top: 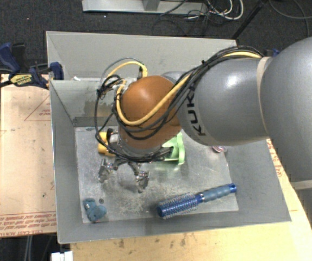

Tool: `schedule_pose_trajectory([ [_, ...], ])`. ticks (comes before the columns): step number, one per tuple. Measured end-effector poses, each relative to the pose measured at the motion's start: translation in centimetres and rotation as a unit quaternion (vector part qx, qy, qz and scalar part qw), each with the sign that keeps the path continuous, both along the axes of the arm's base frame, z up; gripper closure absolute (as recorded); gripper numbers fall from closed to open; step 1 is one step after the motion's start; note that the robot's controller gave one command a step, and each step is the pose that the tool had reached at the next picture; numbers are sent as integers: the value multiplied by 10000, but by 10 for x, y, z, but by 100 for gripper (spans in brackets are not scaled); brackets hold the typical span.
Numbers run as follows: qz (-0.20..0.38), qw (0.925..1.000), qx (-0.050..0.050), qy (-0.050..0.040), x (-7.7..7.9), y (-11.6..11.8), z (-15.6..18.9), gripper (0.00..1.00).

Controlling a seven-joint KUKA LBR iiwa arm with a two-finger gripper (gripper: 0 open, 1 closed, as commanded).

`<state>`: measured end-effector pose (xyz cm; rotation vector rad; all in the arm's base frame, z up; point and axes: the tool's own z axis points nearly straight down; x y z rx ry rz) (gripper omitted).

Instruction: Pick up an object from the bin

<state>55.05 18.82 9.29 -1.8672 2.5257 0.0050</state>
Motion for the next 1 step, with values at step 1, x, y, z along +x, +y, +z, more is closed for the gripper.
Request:
schedule_pose_trajectory([
  [1, 1364, 9906, -10, -40, 49, -76, 59, 0],
])
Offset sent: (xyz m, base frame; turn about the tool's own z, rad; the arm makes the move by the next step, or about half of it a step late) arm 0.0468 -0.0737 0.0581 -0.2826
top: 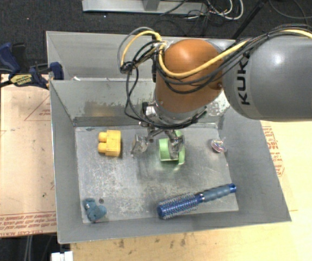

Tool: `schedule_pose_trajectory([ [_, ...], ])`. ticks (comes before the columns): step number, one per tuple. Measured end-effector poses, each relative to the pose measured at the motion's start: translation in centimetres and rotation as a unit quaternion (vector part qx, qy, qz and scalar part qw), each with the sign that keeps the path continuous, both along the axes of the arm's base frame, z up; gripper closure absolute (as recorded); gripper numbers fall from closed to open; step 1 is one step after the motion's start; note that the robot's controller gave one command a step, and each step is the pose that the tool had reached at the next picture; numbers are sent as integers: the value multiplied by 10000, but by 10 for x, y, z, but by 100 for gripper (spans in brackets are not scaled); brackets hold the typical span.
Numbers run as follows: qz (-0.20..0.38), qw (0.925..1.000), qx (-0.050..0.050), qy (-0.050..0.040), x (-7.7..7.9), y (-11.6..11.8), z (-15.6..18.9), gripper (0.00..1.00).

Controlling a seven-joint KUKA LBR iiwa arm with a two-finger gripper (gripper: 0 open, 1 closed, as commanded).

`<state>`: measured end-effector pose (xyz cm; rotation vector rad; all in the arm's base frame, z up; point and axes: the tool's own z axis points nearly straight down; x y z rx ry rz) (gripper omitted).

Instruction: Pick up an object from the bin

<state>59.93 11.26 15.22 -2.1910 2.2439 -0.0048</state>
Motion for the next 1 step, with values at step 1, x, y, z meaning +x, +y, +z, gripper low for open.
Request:
schedule_pose_trajectory([
  [1, 1049, 9945, -4, 22, 14, 42, -74, 0],
])
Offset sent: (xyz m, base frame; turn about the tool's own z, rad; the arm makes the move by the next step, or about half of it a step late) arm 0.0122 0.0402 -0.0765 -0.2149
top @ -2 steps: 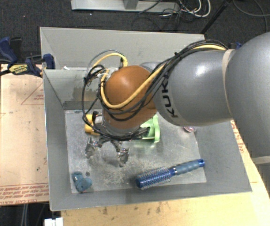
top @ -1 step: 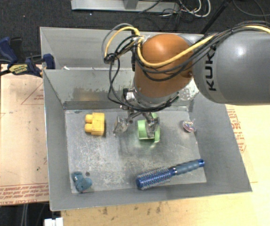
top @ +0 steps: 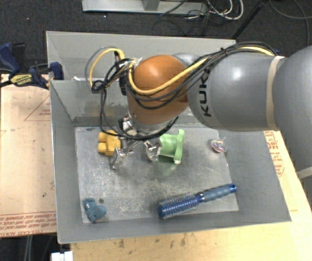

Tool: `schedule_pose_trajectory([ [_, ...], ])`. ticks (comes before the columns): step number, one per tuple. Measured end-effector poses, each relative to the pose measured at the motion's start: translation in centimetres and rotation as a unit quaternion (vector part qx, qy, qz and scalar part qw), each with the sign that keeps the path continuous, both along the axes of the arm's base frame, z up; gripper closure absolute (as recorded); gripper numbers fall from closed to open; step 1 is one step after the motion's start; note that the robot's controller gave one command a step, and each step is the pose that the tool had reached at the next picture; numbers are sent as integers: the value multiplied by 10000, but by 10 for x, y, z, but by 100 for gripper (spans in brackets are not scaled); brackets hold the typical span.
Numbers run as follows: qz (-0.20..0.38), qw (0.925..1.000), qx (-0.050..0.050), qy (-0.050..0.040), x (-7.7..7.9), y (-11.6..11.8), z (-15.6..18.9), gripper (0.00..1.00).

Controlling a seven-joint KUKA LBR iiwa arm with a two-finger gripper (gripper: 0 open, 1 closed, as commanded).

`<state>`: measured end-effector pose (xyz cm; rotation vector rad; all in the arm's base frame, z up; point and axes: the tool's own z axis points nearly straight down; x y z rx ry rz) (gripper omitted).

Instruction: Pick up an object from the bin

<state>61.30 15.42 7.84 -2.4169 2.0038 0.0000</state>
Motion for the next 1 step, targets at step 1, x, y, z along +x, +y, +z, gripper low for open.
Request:
schedule_pose_trajectory([
  [1, 1574, 9875, -4, 14, -13, -43, 4, 0],
])
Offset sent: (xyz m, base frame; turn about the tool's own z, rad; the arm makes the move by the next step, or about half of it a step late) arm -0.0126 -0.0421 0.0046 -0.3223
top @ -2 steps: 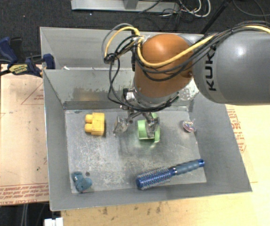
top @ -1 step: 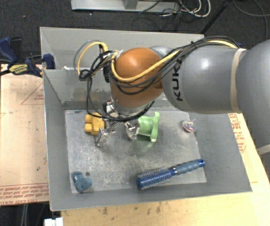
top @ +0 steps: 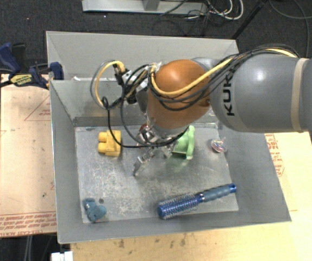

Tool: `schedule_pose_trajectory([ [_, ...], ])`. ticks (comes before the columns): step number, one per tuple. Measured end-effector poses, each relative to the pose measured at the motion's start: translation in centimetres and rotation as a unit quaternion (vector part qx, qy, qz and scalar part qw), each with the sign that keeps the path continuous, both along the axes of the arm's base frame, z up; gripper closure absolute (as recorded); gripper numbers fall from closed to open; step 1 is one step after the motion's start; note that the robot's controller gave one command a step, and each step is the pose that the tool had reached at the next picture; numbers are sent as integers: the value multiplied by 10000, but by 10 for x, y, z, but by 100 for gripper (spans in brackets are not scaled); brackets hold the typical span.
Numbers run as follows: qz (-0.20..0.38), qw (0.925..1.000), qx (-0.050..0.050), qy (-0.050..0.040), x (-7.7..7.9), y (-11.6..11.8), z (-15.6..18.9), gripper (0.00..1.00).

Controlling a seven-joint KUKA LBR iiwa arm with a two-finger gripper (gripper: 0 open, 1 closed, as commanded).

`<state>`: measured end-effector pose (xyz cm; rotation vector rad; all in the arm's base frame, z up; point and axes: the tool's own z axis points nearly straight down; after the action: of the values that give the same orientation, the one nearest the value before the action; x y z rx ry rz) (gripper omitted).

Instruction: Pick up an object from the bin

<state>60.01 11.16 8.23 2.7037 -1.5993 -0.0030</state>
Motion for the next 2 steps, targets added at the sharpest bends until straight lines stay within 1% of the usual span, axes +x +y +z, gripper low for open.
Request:
schedule_pose_trajectory([
  [1, -396, 9992, 17, -56, 40, 110, -6, 0],
  [2, -1143, 9934, 68, -66, 39, 43, -5, 0],
])
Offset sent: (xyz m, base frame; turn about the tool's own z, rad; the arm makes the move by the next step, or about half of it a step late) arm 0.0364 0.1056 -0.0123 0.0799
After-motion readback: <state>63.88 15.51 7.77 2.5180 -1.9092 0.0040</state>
